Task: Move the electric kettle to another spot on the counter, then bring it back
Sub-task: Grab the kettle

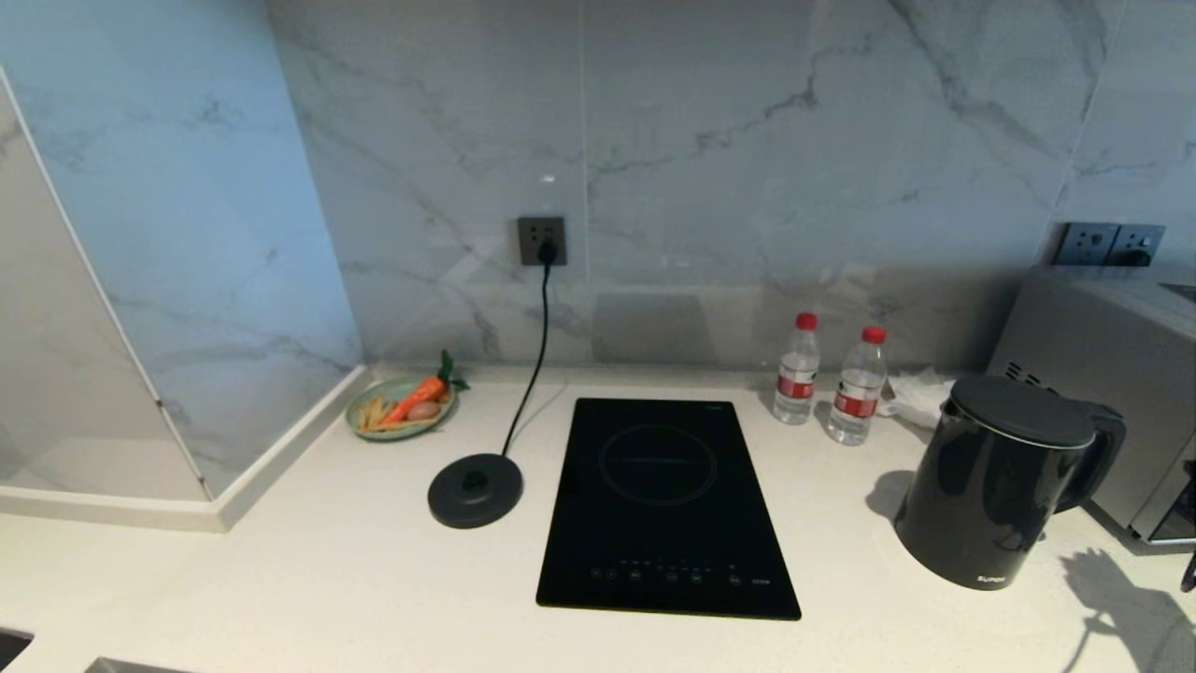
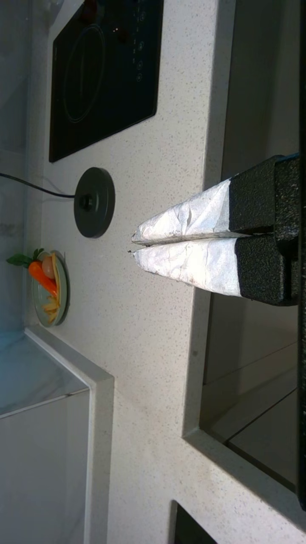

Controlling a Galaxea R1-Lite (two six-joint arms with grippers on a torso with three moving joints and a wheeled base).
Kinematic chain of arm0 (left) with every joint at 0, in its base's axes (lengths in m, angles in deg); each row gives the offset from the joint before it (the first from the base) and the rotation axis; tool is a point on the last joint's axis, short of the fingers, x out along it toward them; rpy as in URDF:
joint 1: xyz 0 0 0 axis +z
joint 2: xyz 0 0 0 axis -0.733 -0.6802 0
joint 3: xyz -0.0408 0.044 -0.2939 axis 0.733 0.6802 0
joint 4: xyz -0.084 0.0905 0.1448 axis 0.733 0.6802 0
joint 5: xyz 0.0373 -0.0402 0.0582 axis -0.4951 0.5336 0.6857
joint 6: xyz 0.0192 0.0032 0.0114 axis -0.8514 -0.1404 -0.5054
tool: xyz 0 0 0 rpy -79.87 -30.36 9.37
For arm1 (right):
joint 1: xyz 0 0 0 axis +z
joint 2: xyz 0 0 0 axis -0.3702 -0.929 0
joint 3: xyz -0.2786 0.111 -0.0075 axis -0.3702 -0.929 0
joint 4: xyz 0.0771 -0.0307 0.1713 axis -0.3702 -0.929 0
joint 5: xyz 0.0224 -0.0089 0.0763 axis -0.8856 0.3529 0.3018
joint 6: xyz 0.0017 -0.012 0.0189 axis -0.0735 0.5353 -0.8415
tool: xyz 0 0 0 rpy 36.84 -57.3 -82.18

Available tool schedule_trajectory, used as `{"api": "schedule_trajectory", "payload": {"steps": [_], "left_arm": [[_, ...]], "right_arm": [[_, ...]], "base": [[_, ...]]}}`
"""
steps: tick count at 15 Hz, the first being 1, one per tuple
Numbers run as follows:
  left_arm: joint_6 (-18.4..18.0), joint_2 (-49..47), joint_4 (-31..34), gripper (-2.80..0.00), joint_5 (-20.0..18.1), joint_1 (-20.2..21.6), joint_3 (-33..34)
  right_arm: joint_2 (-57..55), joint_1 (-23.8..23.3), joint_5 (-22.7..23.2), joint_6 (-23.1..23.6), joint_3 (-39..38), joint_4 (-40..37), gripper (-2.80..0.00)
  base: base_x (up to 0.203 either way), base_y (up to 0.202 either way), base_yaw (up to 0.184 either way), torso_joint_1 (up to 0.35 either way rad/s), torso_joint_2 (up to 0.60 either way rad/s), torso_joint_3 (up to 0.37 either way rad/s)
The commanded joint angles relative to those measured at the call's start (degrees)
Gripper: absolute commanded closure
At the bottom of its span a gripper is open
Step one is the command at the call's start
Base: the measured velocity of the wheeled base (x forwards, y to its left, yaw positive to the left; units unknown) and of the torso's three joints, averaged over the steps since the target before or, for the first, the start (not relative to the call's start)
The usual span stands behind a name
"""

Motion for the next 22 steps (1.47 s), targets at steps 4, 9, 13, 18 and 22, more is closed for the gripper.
{"api": "schedule_trajectory", "payload": {"steps": [4, 9, 13, 18, 22], "left_arm": [[0.0, 0.0, 0.0, 0.0, 0.1, 0.0, 0.0], [0.0, 0.0, 0.0, 0.0, 0.0, 0.0, 0.0], [0.0, 0.0, 0.0, 0.0, 0.0, 0.0, 0.0], [0.0, 0.0, 0.0, 0.0, 0.0, 0.0, 0.0], [0.0, 0.0, 0.0, 0.0, 0.0, 0.0, 0.0]], "right_arm": [[-1.8, 1.9, -0.9, 0.2, 0.8, 0.9, 0.0], [-2.1, 2.3, -1.0, 0.5, 0.0, 1.2, -2.8], [-3.5, 4.1, -2.3, 0.5, -1.8, 6.4, -2.8], [-8.0, 4.4, -3.1, 0.6, -3.2, 14.9, -2.8], [-9.6, 5.2, -2.7, 0.6, -3.1, 16.2, -2.8]], "base": [[0.0, 0.0, 0.0, 0.0, 0.0, 0.0], [0.0, 0.0, 0.0, 0.0, 0.0, 0.0], [0.0, 0.0, 0.0, 0.0, 0.0, 0.0], [0.0, 0.0, 0.0, 0.0, 0.0, 0.0], [0.0, 0.0, 0.0, 0.0, 0.0, 0.0]]}}
